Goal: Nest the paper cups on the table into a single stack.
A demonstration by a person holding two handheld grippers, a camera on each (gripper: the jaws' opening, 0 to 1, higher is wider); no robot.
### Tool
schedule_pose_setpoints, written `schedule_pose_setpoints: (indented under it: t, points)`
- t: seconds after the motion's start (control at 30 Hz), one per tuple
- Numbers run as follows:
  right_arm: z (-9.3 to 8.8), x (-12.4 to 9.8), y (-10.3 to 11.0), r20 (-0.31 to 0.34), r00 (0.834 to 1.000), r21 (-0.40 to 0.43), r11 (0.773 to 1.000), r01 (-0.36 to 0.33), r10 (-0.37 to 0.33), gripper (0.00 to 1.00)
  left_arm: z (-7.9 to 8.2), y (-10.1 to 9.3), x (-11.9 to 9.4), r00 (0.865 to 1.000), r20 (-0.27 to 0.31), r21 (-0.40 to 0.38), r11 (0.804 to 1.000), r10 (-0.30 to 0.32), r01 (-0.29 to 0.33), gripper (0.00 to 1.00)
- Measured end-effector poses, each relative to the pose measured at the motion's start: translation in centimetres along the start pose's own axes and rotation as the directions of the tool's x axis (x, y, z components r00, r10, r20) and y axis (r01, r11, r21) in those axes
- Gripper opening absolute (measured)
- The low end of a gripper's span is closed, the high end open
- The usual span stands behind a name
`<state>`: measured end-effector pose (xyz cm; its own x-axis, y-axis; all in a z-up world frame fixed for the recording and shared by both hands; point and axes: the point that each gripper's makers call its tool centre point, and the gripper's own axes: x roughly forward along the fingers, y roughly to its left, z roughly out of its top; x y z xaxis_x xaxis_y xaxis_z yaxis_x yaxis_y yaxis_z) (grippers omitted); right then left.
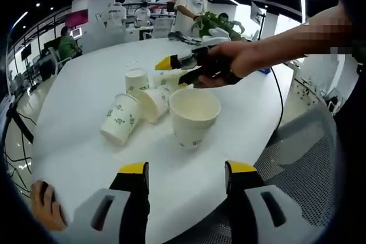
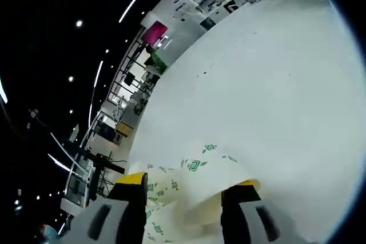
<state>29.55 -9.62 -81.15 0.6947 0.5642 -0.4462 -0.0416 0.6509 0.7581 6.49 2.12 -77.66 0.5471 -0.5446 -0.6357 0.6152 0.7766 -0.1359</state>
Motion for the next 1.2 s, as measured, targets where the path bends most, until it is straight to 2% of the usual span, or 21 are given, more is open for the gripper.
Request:
schedule_pose_setpoints:
  t: [0.1, 0.2, 0.37, 0.43, 0.53, 0.67, 0.83, 0.9, 0.97, 1.13, 1.2]
  points:
    - [0.3, 0.5, -0.3, 0.012, 1.0, 0.005, 1.0, 0.007, -0.007, 0.37, 0.0, 0.1, -0.1, 1.0, -0.003, -0.005, 1.0, 0.001, -0.001, 0.51]
    - [0.5, 0.6, -0.8, 0.025, 0.999, 0.011, 1.0, 0.023, -0.023, 0.19, -0.3, 0.4, 0.1, 1.0, -0.012, -0.002, 1.0, 0.001, -0.001, 0.5]
    - [1.1, 0.5, -1.1, 0.053, 0.998, 0.02, 0.999, 0.027, -0.028, 0.08, 0.0, 0.7, 0.1, 1.0, -0.009, -0.004, 1.0, 0.001, -0.001, 0.5]
    - [1.3, 0.3, -1.0, 0.058, 0.998, 0.011, 0.999, 0.034, -0.034, 0.0, 0.1, 0.7, 0.2, 1.0, -0.006, -0.006, 1.0, 0.001, -0.001, 0.5]
    - [2.0, 0.1, -0.9, 0.073, 0.997, 0.013, 1.0, 0.027, -0.028, 0.0, 0.3, 0.8, 0.3, 1.0, 0.0, -0.01, 1.0, 0.0, 0.0, 0.51]
    - [2.3, -0.4, -0.8, 0.063, 0.998, -0.026, 0.999, 0.032, -0.03, 0.0, 0.5, 0.7, 0.4, 1.0, 0.012, -0.016, 1.0, -0.005, 0.005, 0.52]
    - [2.6, -1.7, -0.2, 0.021, 0.999, -0.108, 0.993, 0.039, -0.037, 0.0, 0.5, 0.7, 0.4, 1.0, 0.019, -0.011, 1.0, -0.005, 0.005, 0.53]
    - [3.2, -2.5, 0.8, 0.035, 0.999, -0.125, 0.992, 0.002, 0.002, 0.0, 0.3, 0.8, 0.4, 1.0, 0.016, -0.011, 1.0, -0.005, 0.006, 0.54]
    - [3.5, -3.1, 0.9, 0.038, 0.999, -0.119, 0.993, -0.006, 0.011, 0.0, 0.0, 0.8, 0.3, 1.0, 0.009, -0.011, 1.0, -0.006, 0.006, 0.54]
    - [3.2, -4.8, 1.4, 0.0, 1.0, -0.205, 0.979, 0.0, 0.0, 0.0, -0.1, 0.7, 0.0, 1.0, 0.009, -0.006, 1.0, -0.003, 0.003, 0.55]
    - [3.3, -5.4, 2.0, 0.006, 1.0, -0.234, 0.972, -0.007, 0.009, 0.0, -0.1, 0.7, 0.0, 1.0, 0.011, -0.005, 1.0, -0.004, 0.004, 0.55]
